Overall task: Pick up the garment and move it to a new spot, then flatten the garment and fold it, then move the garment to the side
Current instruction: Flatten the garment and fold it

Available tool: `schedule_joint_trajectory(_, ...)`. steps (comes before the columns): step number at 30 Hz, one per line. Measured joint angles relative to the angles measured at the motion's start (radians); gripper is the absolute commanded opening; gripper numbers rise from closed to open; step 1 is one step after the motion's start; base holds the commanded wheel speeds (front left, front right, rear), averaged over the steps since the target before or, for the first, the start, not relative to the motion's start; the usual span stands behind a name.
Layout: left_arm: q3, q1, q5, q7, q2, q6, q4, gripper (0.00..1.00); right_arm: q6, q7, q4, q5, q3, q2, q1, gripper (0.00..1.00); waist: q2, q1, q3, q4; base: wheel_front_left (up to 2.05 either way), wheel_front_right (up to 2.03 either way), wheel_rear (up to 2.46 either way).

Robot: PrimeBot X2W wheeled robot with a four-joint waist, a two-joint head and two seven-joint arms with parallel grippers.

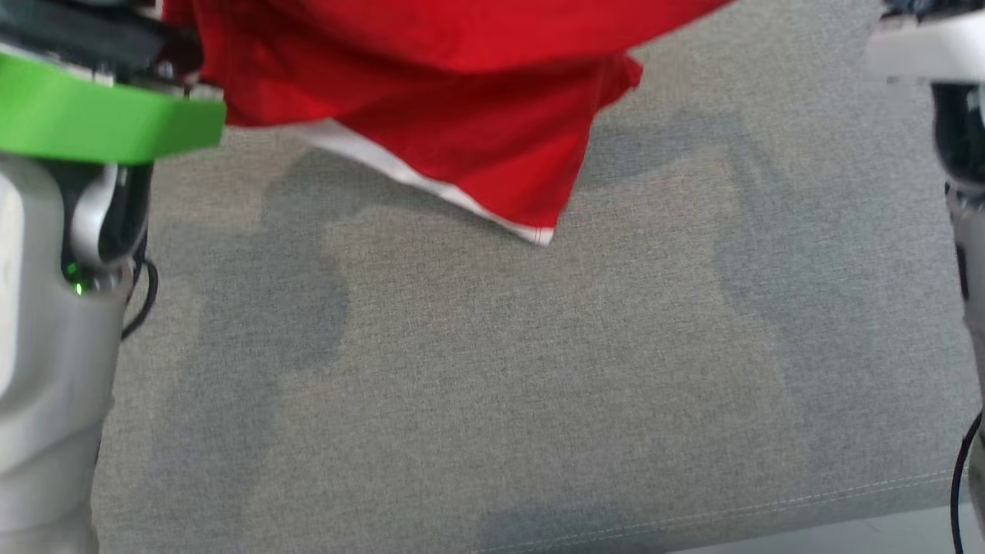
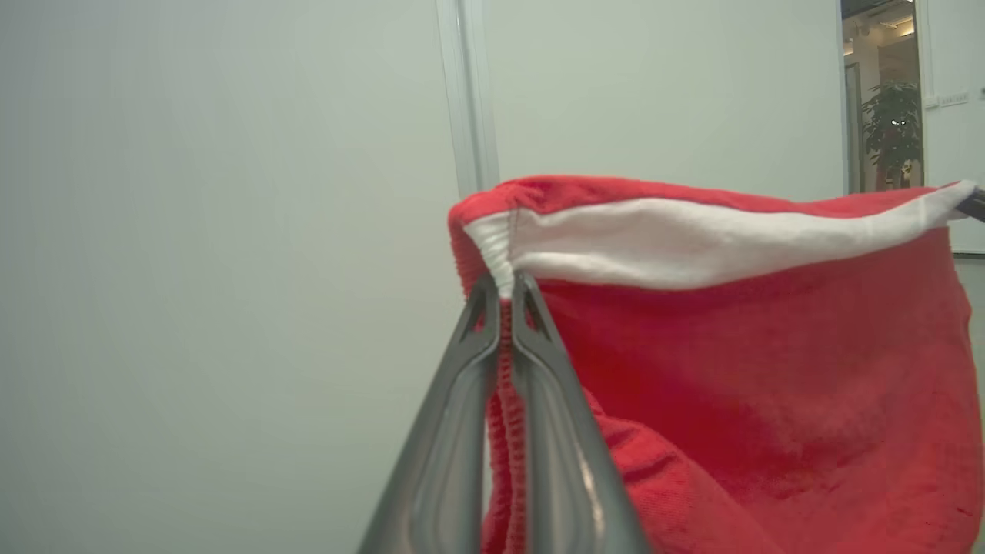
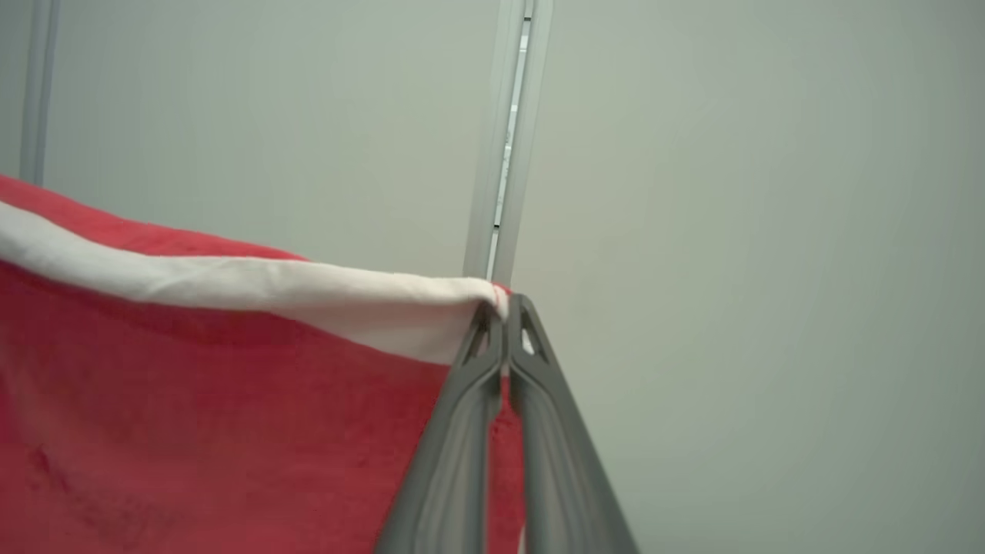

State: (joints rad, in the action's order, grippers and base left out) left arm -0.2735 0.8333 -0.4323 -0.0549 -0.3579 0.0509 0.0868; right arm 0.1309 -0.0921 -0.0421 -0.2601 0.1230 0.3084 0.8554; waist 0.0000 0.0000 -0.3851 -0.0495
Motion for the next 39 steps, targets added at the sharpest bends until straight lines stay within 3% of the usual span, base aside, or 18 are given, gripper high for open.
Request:
schedule_joint_trajectory(5, -0.017, 0.239, 0.027, -0.085, 0.046, 0.025, -0.203, 0.0, 0.0, -0.05, 0.178, -0.016, 0.036, 0.008, 0.26, 0.0, 0.0, 0.0, -0.053, 0.013, 0.0, 0.0, 0.0)
schedule_joint_trajectory(10, -0.025, 0.407, 0.056, -0.167, 0.087, 0.037, -0.433, 0.0, 0.0, -0.121, 0.384, -0.016, 0.055, -0.033, 0.463, 0.0, 0.0, 0.0, -0.088, 0.027, 0.0, 0.0, 0.0)
schedule_joint_trajectory(17, -0.026, 0.447, 0.055, -0.205, 0.148, 0.056, -0.718, 0.0, 0.0, -0.161, 0.661, -0.042, 0.121, -0.098, 0.509, 0.0, 0.0, 0.0001, -0.12, 0.035, 0.0, 0.0, 0.0)
schedule_joint_trajectory(22, -0.02, 0.332, 0.027, -0.206, 0.195, 0.072, -0.846, 0.0, 0.0, -0.167, 0.792, -0.098, 0.172, -0.116, 0.4, 0.0, 0.0, 0.0002, -0.14, 0.035, 0.0, 0.0, 0.0)
schedule_joint_trajectory(26, -0.013, 0.24, 0.007, -0.206, 0.231, 0.077, -0.886, 0.0, 0.0, -0.17, 0.821, -0.152, 0.196, -0.129, 0.3, 0.0, 0.0, 0.0001, -0.151, 0.036, 0.0, 0.0, 0.0)
schedule_joint_trajectory(33, 0.013, 0.019, 0.004, -0.207, 0.255, 0.078, -0.781, 0.0, 0.0, -0.17, 0.734, -0.234, 0.207, -0.127, 0.051, 0.0, 0.0, 0.0, -0.13, 0.042, 0.0, 0.0, 0.0)
schedule_joint_trajectory(39, -0.025, -0.218, 0.036, -0.207, 0.23, 0.078, -0.619, 0.0, 0.0, -0.171, 0.573, -0.265, 0.196, -0.105, -0.217, 0.0, 0.0, -0.0001, -0.082, 0.041, 0.0, 0.0, 0.0)
